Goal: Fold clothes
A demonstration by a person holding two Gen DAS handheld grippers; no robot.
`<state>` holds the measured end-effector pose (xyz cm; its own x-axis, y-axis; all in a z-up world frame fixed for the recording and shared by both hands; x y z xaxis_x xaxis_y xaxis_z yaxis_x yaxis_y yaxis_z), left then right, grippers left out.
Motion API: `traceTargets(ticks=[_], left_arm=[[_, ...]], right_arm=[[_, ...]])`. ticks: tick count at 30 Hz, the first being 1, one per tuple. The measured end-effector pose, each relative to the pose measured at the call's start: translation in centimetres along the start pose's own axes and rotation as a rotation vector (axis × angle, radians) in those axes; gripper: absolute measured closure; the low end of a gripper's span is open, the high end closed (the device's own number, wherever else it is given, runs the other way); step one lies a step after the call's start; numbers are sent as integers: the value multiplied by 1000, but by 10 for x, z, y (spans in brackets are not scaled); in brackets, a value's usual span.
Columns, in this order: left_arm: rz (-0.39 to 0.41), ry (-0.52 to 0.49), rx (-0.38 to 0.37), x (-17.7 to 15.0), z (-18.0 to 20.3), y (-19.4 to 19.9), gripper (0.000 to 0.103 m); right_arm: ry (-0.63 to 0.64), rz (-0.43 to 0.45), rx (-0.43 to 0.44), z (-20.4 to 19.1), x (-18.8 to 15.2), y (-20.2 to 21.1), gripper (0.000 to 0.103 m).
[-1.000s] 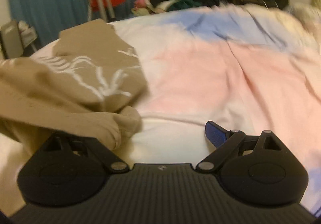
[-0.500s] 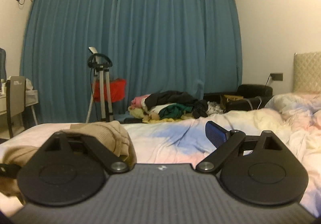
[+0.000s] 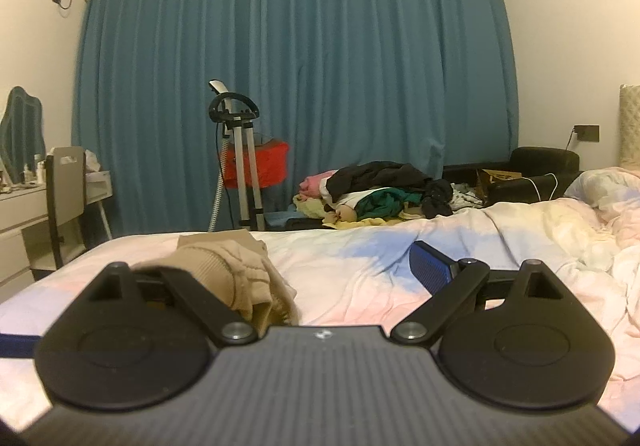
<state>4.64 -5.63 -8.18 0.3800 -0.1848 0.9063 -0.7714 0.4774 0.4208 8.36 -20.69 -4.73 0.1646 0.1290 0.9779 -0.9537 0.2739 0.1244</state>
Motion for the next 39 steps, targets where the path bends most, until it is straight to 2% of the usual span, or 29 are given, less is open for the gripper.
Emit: traceTargets(ticks=[2, 11, 17, 20, 23, 27, 29, 31, 33, 36, 39], left_arm=[[16, -43, 6, -3, 11, -7, 3], [175, 46, 181, 9, -4, -23, 3], [208, 209, 267, 19, -40, -9, 2], [227, 221, 286, 26, -48, 3, 2], [166, 239, 290, 23, -58, 6, 0], [-10, 231, 349, -1, -64, -4, 0], [-92, 255, 340, -13, -69, -8, 1], [-119, 271, 327, -18, -70, -7, 2], [-80, 279, 325, -17, -75, 4, 2], [57, 341, 308, -1, -87, 26, 2], [201, 454, 297, 15, -101, 60, 2]], right_arm=[[-7, -2, 5, 0, 1, 1, 10], [-59, -36, -13, 11, -5, 0, 10], [-66, -74, -6, 12, -11, -3, 10], [-50, -89, 14, 9, -13, -3, 10], [-50, -106, 33, 8, -16, -4, 10], [-59, -80, 15, 11, -11, 1, 10], [-67, -58, -1, 13, -8, 4, 10], [-75, -43, -27, 19, -6, 7, 10], [-86, -32, -56, 26, -5, 9, 10], [-115, -52, -92, 37, -9, 8, 10], [-110, -110, -93, 41, -18, 1, 10]])
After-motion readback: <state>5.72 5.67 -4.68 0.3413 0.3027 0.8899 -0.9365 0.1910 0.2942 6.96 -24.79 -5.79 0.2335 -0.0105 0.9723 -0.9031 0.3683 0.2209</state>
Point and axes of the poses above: each gripper's, at about its wrist camera, not at the fingertips, and y roughly against the way its jaws point, z to its right, x to its top, the point moved 8 cm from there along -y, roughly the way its jaws point, and after that the axes turned 14 degrees about y, right-handed, at the moved point
